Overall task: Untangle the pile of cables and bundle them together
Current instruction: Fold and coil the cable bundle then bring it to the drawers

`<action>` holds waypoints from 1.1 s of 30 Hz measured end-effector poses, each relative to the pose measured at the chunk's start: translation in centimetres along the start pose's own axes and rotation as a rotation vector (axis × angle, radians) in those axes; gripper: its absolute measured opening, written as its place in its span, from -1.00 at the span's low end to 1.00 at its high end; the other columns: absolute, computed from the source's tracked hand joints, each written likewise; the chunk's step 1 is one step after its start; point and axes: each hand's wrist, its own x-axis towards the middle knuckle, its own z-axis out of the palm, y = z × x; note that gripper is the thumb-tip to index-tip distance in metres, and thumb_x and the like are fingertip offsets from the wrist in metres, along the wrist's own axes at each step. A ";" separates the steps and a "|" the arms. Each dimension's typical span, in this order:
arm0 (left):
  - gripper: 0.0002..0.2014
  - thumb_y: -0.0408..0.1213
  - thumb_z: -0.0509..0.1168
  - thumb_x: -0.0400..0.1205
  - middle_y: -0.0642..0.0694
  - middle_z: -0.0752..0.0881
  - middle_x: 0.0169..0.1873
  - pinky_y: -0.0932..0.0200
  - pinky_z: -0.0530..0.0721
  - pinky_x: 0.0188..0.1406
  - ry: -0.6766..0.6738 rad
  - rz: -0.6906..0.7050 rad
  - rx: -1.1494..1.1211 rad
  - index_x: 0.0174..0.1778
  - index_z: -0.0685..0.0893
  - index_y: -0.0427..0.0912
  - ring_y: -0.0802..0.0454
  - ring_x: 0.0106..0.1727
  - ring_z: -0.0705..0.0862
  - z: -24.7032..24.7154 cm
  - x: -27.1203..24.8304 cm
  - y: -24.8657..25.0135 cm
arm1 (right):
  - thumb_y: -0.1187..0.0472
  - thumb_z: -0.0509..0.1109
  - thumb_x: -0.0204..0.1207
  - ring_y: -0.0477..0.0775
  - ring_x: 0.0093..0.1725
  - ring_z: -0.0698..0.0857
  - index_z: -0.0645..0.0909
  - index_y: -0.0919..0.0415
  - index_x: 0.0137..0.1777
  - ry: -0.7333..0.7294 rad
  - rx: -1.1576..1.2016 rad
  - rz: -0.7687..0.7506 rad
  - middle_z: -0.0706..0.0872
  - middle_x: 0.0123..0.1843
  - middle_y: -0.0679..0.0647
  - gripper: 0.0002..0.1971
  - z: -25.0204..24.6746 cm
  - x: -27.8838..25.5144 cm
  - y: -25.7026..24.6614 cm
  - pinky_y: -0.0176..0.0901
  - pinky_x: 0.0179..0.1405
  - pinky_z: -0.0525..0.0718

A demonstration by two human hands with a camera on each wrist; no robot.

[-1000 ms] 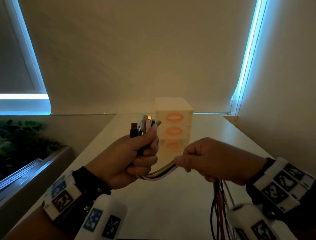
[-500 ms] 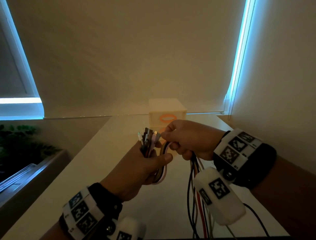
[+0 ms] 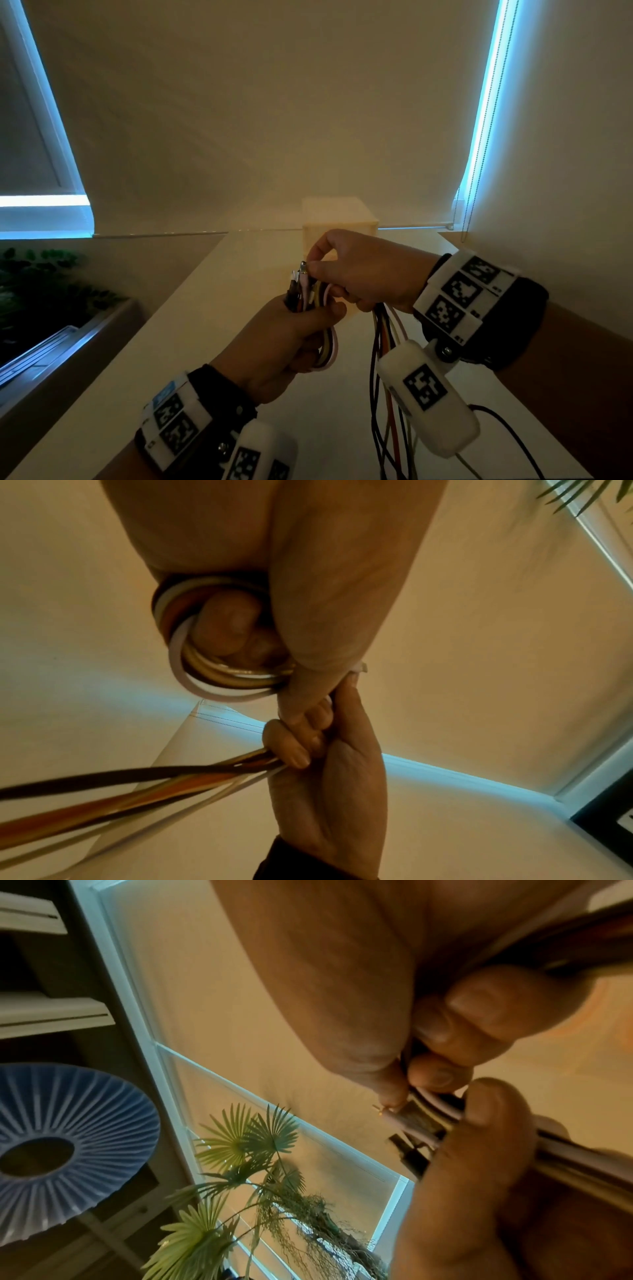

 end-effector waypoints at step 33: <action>-0.61 -0.20 0.42 0.69 0.02 0.33 -0.62 0.20 0.29 -0.59 -0.364 -0.090 -0.536 -0.37 0.39 -0.11 0.15 -0.67 0.37 -2.7 -0.8 0.0 | -0.33 0.12 0.60 -0.07 -0.53 0.05 0.40 0.08 -0.28 -0.088 0.805 -0.024 0.11 -0.44 -0.03 -0.52 -0.5 -4.1 4.3 -0.20 -0.53 -0.03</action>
